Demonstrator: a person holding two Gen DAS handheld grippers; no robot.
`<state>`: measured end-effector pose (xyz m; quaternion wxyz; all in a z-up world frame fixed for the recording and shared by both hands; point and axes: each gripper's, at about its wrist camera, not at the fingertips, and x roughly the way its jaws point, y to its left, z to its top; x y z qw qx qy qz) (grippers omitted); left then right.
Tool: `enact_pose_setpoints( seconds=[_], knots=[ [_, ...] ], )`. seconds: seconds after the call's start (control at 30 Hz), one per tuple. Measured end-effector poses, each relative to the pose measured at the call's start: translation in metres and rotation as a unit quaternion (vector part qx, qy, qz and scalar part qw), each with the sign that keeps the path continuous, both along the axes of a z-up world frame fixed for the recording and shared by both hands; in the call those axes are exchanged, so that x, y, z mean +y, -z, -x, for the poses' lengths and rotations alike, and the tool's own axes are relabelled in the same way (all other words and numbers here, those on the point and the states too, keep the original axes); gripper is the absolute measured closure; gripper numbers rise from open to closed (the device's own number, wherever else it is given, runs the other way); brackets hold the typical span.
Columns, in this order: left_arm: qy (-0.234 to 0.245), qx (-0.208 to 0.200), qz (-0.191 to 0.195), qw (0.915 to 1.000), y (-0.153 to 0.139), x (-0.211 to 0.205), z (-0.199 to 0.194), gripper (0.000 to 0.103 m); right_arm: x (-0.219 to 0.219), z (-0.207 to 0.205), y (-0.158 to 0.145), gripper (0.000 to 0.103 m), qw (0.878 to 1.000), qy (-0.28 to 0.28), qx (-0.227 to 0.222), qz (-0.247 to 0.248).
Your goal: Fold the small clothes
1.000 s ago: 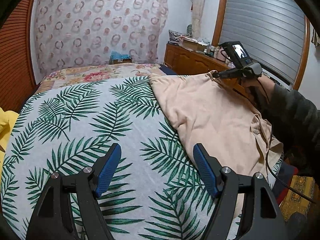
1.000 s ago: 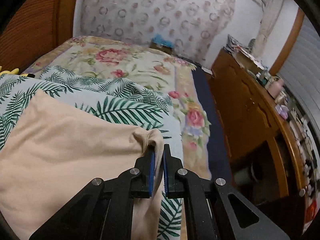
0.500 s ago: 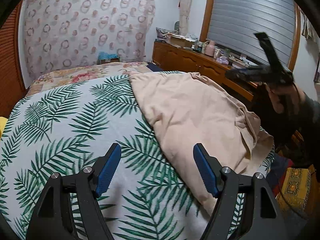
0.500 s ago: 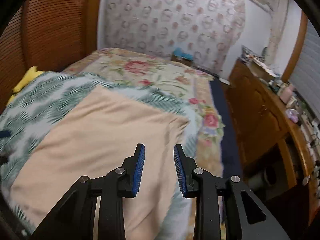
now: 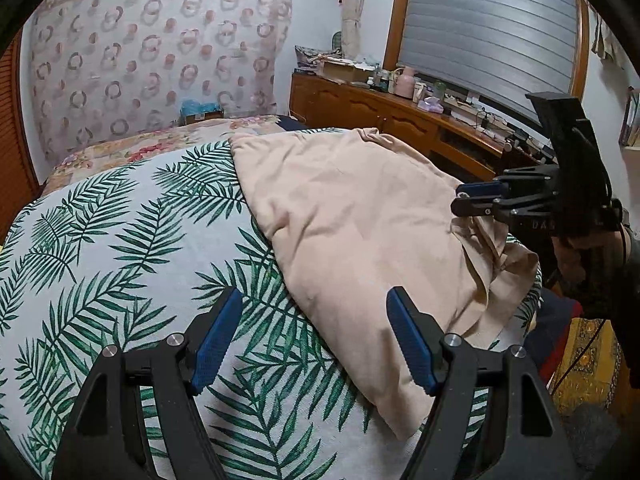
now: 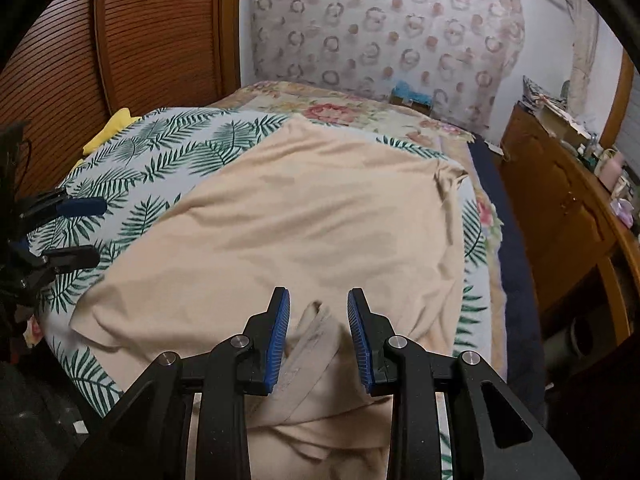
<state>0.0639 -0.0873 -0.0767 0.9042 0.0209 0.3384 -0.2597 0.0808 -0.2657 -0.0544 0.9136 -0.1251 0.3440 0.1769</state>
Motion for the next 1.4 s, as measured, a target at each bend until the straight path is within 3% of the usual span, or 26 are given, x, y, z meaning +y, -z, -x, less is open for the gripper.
enact_pose_setpoints(
  seconds=[0.23,0.27,0.37,0.6,0.77,0.93,1.13,1.23,1.33,1.4],
  knots=[
    [0.006,0.016,-0.005,0.9998,0.007,-0.005,-0.001,0.028,0.005,0.001,-0.008,0.074,0.999,-0.020,0.020,0.019],
    [0.007,0.018,-0.007,0.9998,0.008,-0.006,-0.001,0.028,0.005,0.004,-0.010,0.090,0.999,-0.026,0.017,0.019],
    [0.011,0.021,-0.012,0.9997,0.010,-0.008,0.000,0.028,0.004,0.026,-0.015,0.097,0.999,-0.039,-0.001,0.013],
    [0.013,0.022,-0.016,0.9996,0.010,-0.012,0.002,0.028,-0.034,0.072,-0.023,0.099,0.999,-0.009,-0.035,-0.010],
    [0.014,0.023,-0.017,0.9995,0.011,-0.014,0.002,0.028,-0.063,0.100,-0.013,0.099,0.999,0.032,-0.022,-0.019],
    [0.016,0.026,-0.021,0.9993,0.011,-0.016,0.003,0.028,-0.071,0.117,-0.005,0.099,0.999,0.050,-0.008,-0.019],
    [0.014,0.027,-0.023,0.9992,0.012,-0.016,0.001,0.028,-0.064,0.125,-0.028,0.099,0.998,0.045,-0.026,-0.037],
    [0.014,0.029,-0.022,0.9992,0.013,-0.015,0.000,0.028,-0.059,0.132,-0.037,0.091,0.997,0.046,-0.048,-0.035],
    [0.015,0.029,-0.023,0.9992,0.013,-0.015,0.000,0.028,-0.056,0.135,-0.041,0.071,0.996,0.045,-0.060,-0.044],
    [0.017,0.030,-0.024,0.9991,0.014,-0.016,0.000,0.028,-0.054,0.130,-0.034,0.066,0.996,0.049,-0.057,-0.047]
  ],
)
